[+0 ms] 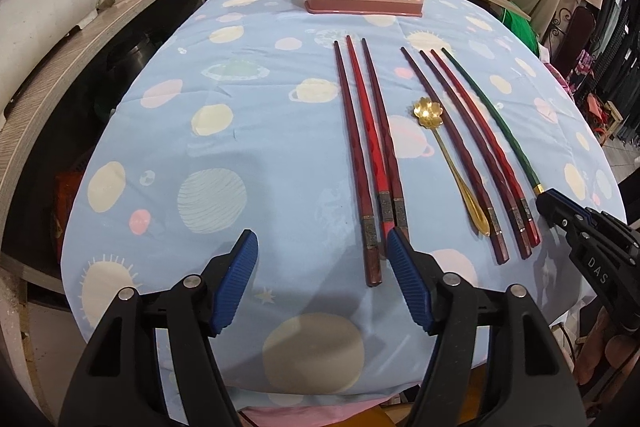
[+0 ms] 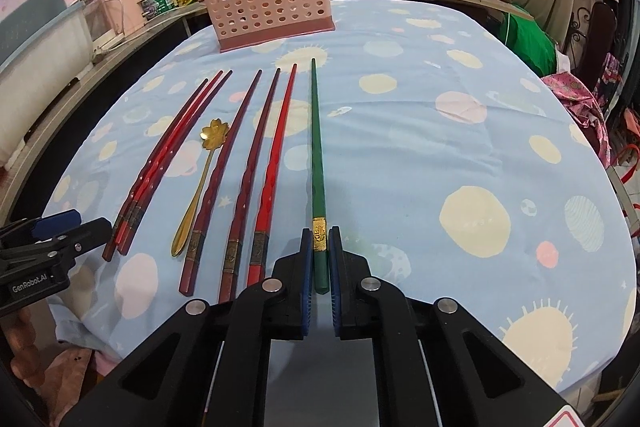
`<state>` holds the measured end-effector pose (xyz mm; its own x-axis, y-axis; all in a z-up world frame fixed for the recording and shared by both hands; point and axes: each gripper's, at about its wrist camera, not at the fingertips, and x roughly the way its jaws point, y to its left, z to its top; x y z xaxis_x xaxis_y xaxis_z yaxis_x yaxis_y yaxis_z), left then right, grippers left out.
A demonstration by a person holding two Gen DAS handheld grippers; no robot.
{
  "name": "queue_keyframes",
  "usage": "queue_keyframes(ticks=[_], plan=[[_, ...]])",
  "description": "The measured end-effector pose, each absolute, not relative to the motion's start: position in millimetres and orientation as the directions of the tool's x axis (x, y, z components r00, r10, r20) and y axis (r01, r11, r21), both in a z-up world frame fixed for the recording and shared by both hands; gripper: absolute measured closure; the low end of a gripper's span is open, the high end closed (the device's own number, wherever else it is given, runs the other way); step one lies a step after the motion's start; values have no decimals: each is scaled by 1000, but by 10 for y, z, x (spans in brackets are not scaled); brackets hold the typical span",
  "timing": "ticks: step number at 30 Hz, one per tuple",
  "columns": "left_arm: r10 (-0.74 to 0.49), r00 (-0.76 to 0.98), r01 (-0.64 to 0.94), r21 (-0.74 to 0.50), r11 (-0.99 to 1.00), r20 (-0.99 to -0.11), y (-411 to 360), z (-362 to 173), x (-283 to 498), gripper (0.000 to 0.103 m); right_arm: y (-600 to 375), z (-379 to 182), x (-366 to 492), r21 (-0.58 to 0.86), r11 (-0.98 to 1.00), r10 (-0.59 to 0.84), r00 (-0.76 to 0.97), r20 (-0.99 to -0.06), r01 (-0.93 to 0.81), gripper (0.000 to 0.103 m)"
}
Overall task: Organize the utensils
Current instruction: 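Grasp a red chopstick with the left tool while the right tool grasps a green chopstick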
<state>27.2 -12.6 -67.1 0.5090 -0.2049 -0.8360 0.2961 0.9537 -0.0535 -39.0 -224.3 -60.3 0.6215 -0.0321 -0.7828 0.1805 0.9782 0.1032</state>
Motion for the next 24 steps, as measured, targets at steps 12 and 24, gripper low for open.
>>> queue_keyframes(ticks=[12,24], plan=[[-165,514,269,-25,963,-842,-98,-763,325,40,-2241,-603,-390,104,978,-33,622,-782,182,95],[-202,509,279,-62,958,-837,-48,-731,329,94,-2248,-603,-390,106,978,-29,621,-783,179,96]])
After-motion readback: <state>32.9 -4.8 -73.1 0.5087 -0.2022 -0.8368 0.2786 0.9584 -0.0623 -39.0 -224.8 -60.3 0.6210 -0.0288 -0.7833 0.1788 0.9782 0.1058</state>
